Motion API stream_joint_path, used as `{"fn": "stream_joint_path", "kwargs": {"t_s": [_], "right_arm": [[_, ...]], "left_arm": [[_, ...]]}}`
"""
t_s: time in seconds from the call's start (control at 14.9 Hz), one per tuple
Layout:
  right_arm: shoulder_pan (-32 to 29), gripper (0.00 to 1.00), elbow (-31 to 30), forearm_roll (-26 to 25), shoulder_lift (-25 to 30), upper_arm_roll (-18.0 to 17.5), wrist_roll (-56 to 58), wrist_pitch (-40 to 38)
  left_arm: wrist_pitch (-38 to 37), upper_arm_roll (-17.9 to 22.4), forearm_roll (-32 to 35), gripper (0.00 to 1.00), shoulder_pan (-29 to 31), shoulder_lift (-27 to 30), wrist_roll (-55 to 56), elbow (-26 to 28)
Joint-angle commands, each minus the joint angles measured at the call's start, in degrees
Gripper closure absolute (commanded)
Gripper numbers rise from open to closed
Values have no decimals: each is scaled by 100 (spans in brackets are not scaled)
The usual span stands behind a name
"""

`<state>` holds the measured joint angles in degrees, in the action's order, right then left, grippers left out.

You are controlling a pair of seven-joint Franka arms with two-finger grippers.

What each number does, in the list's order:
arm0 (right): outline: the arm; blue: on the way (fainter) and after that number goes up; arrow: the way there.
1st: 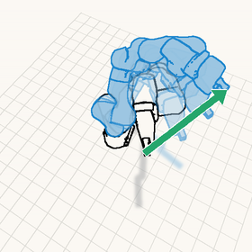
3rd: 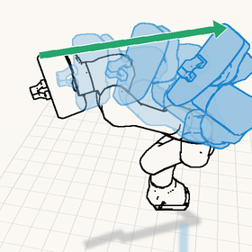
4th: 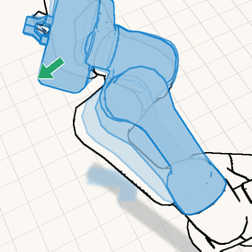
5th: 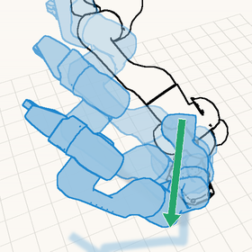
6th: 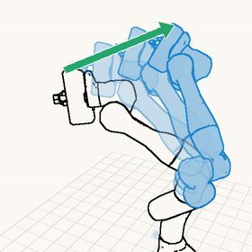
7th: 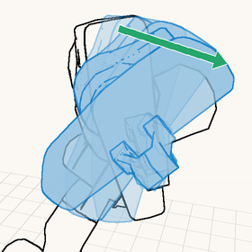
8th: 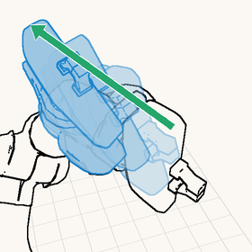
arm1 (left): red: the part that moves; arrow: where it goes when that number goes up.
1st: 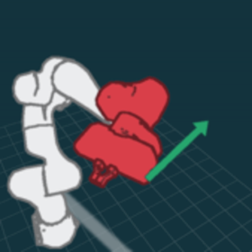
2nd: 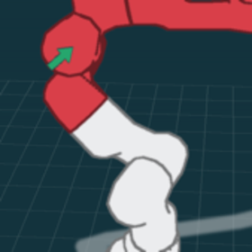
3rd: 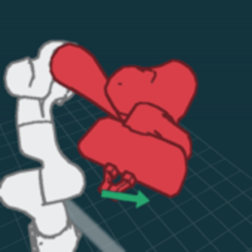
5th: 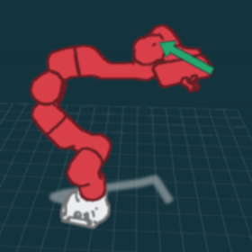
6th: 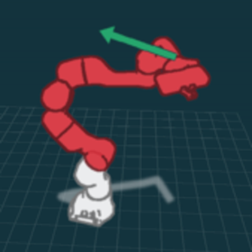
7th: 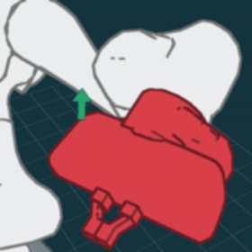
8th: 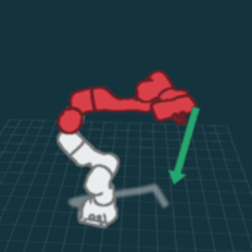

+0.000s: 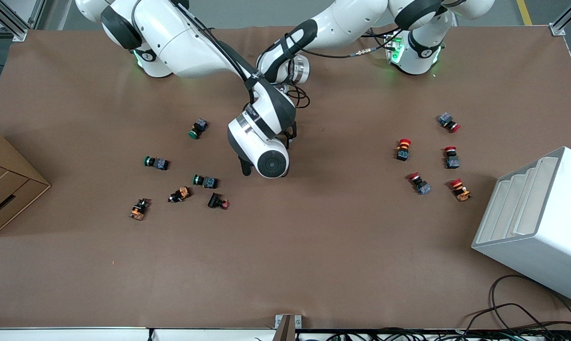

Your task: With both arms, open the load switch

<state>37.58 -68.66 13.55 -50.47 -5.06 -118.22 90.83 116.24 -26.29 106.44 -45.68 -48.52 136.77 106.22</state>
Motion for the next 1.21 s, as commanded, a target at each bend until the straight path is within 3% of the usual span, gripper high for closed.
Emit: {"fn": "stream_joint_path", "kwargs": {"t_s": [0.0,1.14], "right_arm": [[-23,0,45,139,-42,-65,62,-144],[-5,0,10,165,-33,-206,62,-329]], "left_arm": [[56,28,35,1,-55,-290,60,-32],[56,27,35,1,-20,-246,183,-23]]}}
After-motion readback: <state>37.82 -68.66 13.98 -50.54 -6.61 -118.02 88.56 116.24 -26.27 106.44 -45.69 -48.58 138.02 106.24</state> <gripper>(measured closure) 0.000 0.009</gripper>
